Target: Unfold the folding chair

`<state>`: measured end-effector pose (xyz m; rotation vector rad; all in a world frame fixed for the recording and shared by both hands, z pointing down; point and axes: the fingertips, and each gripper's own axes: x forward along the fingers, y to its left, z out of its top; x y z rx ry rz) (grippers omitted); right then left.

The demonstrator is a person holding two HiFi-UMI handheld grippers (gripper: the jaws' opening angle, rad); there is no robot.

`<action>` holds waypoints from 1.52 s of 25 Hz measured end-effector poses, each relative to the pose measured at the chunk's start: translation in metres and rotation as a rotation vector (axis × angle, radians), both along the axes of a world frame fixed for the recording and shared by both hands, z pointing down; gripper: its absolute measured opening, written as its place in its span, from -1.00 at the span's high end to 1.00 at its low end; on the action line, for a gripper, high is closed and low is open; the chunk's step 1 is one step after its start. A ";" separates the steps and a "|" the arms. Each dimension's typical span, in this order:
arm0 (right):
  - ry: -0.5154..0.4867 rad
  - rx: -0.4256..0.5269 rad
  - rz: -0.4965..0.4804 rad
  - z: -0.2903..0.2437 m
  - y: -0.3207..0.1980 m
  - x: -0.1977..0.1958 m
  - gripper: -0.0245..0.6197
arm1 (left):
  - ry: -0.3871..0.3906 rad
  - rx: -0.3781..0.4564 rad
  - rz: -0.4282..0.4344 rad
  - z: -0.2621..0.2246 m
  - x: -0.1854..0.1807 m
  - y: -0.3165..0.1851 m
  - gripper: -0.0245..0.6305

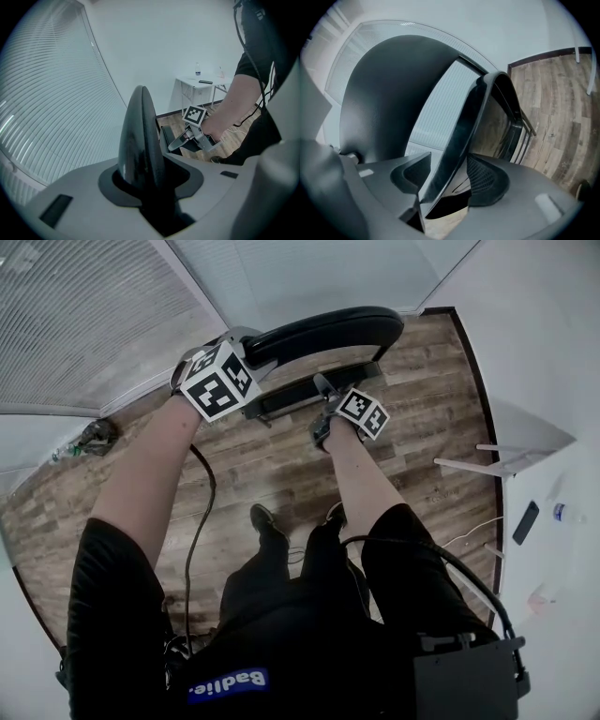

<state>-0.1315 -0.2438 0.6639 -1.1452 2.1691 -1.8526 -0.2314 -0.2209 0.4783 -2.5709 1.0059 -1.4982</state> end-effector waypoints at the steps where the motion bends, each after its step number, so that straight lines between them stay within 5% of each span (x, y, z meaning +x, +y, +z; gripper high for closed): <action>1: -0.008 -0.015 0.013 0.003 0.000 0.000 0.27 | 0.000 0.000 -0.002 0.000 0.000 0.001 0.51; 8: -0.062 -0.069 0.084 0.014 -0.006 -0.003 0.27 | 0.000 0.008 0.005 -0.003 0.001 0.005 0.51; 38: -0.148 -0.029 0.092 0.013 0.038 0.030 0.57 | -0.007 0.019 0.024 0.002 0.021 0.028 0.51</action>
